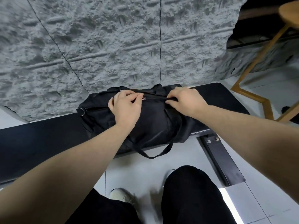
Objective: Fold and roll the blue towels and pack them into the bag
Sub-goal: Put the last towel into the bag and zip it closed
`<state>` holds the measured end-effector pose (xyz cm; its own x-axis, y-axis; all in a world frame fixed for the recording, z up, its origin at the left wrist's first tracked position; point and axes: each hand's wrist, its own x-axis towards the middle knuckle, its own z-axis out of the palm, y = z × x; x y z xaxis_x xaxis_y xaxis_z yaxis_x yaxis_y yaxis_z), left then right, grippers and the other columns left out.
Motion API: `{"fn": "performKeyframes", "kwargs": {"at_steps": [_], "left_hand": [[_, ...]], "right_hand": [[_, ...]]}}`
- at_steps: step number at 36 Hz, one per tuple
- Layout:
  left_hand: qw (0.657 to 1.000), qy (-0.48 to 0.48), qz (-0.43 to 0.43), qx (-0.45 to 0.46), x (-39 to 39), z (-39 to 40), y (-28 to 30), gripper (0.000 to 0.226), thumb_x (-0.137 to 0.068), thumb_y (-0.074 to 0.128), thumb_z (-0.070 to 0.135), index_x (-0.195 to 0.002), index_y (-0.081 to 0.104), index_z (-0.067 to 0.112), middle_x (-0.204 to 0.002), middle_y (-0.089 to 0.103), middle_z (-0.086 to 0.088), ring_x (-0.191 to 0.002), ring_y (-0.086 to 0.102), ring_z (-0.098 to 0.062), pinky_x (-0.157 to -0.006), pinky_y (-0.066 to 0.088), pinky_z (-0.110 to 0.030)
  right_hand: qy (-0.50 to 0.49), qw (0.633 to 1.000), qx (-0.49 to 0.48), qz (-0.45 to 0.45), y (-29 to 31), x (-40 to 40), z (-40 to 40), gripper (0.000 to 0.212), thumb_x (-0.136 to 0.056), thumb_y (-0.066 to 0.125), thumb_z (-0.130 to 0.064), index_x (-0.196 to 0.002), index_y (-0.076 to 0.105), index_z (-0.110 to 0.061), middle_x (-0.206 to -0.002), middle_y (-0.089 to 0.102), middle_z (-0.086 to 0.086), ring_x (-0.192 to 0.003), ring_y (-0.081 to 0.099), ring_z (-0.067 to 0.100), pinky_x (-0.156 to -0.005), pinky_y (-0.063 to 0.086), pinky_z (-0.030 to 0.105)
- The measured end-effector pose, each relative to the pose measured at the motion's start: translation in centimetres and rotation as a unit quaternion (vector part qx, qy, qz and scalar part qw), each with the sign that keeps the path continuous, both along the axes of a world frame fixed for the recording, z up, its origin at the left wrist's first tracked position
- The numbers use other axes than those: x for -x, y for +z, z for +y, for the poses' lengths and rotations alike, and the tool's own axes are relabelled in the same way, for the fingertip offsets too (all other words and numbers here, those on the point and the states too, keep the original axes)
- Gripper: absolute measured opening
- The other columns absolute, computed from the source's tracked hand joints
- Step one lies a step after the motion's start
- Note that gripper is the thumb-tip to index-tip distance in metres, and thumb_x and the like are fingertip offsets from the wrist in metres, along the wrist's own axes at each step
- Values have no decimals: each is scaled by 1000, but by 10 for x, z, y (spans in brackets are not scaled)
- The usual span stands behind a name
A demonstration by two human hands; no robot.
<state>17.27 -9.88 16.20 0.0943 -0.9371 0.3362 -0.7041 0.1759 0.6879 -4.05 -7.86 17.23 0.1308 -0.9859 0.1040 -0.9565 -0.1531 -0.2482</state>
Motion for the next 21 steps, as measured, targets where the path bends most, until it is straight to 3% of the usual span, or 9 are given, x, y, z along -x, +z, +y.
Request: {"fn": "performKeyframes", "kwargs": {"at_steps": [2, 4, 6, 8, 11, 13, 18, 21], "left_hand": [[1000, -23, 13, 10, -10, 0, -1, 20, -92, 62, 39, -95, 78, 27, -100, 63, 18, -107, 52, 0, -112, 27, -37], [998, -53, 41, -6, -13, 2, 3, 20, -93, 61, 36, -97, 77, 26, -97, 65, 16, -99, 60, -4, -98, 42, -28], [996, -80, 25, -1, -14, 5, 9, 20, -94, 60, 35, -98, 77, 26, -95, 65, 14, -92, 61, -6, -87, 48, -29], [992, -112, -32, 45, -15, 7, 13, 20, -93, 60, 35, -97, 77, 26, -93, 66, 11, -87, 62, -9, -85, 49, -35], [984, -121, -106, 80, -25, 4, 14, 20, -93, 59, 37, -96, 78, 30, -94, 67, 11, -92, 61, -14, -91, 44, -39], [981, -98, -140, 92, -34, 3, 13, 21, -93, 58, 40, -95, 77, 34, -96, 66, 13, -100, 56, -14, -95, 33, -35], [995, 12, -88, 35, -63, -4, 12, 22, -93, 58, 44, -98, 77, 34, -104, 64, 15, -114, 46, -15, -99, 20, -33], [995, 28, -91, 36, -86, -7, 9, 23, -93, 58, 44, -98, 77, 33, -100, 60, 16, -114, 44, -16, -98, 16, -30]], "right_hand": [[8, 1000, 10, 8, -2, -8, 1, 31, -97, 50, -46, -120, 61, -30, -116, 57, -4, -113, 51, 21, -97, 40, 44], [19, 1000, 17, 2, -2, -20, 1, 39, -93, 52, -52, -126, 56, -32, -121, 54, -5, -119, 47, 20, -100, 38, 45], [35, 999, 19, -6, 0, -36, -2, 49, -89, 54, -57, -132, 51, -34, -127, 51, -5, -122, 43, 19, -102, 37, 47], [49, 999, 10, -17, 2, -53, -8, 50, -89, 55, -56, -134, 50, -34, -129, 50, -5, -124, 42, 19, -101, 38, 46], [70, 997, 1, -20, 5, -72, -15, 41, -93, 55, -48, -129, 55, -30, -125, 52, -4, -120, 44, 20, -97, 41, 46], [83, 996, 5, -21, 6, -78, -19, 32, -95, 54, -41, -122, 61, -26, -118, 56, -2, -116, 48, 22, -95, 43, 46], [86, 996, 14, -36, 3, -71, -22, 22, -98, 55, -36, -108, 65, -19, -100, 52, -5, -103, 52, 24, -91, 45, 43], [83, 996, 17, -17, -3, -67, -20, 18, -99, 52, -37, -103, 59, -21, -94, 45, -9, -100, 50, 24, -88, 46, 45]]}}
